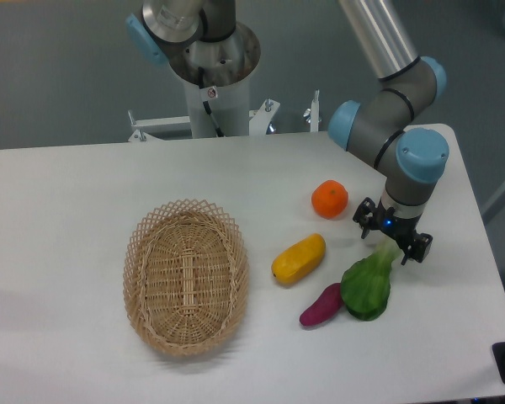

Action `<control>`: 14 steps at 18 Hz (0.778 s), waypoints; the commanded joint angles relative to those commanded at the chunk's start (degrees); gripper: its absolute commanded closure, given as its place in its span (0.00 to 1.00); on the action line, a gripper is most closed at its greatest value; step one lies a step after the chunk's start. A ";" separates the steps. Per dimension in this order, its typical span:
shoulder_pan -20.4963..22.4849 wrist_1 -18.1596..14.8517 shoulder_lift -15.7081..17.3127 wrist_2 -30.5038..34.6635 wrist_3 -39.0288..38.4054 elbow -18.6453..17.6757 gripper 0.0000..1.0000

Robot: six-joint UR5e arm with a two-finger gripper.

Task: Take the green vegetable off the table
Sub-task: 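Lower the gripper around the bok choy stem and close it, then lift the grasped bok choy up off the table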

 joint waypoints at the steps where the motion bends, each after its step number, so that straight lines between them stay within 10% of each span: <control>1: 0.00 -0.09 0.00 0.00 0.00 0.00 0.37; 14: 0.26 -0.09 1.40 -0.44 -0.18 1.67 0.62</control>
